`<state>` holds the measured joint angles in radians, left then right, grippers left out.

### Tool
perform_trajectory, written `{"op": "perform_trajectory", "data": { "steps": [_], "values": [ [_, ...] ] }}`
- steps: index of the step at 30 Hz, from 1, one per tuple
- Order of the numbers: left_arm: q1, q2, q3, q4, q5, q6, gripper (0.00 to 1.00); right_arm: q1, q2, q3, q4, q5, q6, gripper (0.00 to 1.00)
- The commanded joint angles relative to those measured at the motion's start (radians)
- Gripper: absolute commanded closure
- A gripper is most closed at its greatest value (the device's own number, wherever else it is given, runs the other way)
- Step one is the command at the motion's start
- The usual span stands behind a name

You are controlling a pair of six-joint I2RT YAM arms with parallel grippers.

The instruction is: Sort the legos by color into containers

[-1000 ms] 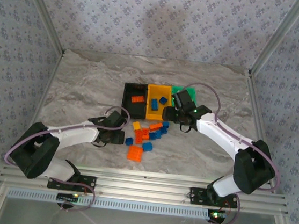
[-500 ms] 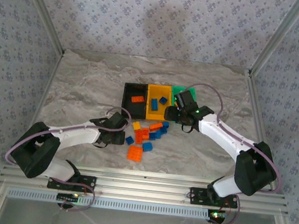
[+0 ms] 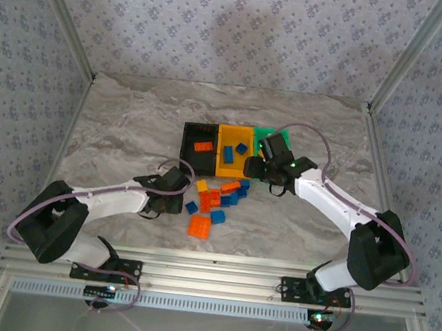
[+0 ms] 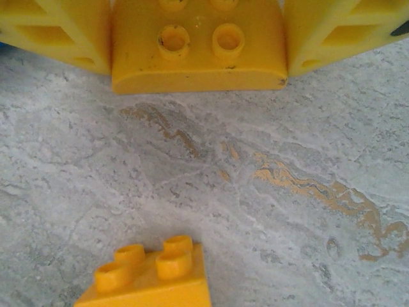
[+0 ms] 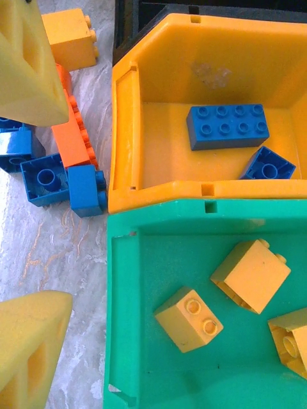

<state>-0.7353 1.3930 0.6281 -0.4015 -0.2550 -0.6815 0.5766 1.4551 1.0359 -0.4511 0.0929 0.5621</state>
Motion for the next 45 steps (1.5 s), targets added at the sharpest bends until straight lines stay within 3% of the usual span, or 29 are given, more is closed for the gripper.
{"op": "perform_trajectory", "data": {
  "steps": [1,7,12,23,33,39,45],
  "values": [
    [-0.016,-0.029,0.014,-0.066,0.068,0.003,0.41,-0.007,-0.035,-0.013,-0.004,0.014,0.020,0.30],
    [-0.025,-0.137,0.114,-0.158,0.065,0.030,0.41,-0.023,-0.066,-0.025,-0.014,0.006,0.036,0.30],
    [-0.051,-0.095,0.272,-0.158,0.095,0.067,0.42,-0.061,-0.125,-0.073,-0.030,0.040,0.060,0.29],
    [-0.078,0.444,0.921,-0.026,0.258,0.185,0.42,-0.154,-0.261,-0.220,-0.067,0.066,0.122,0.29],
    [-0.080,0.951,1.664,-0.261,0.325,0.220,0.40,-0.182,-0.295,-0.270,-0.065,0.045,0.127,0.29],
    [-0.078,1.043,1.827,-0.334,0.323,0.220,0.17,-0.185,-0.298,-0.269,-0.046,0.035,0.119,0.28],
    [-0.078,0.985,1.850,-0.362,0.315,0.232,0.11,-0.187,-0.306,-0.268,-0.028,0.011,0.109,0.28]
  ]
}}
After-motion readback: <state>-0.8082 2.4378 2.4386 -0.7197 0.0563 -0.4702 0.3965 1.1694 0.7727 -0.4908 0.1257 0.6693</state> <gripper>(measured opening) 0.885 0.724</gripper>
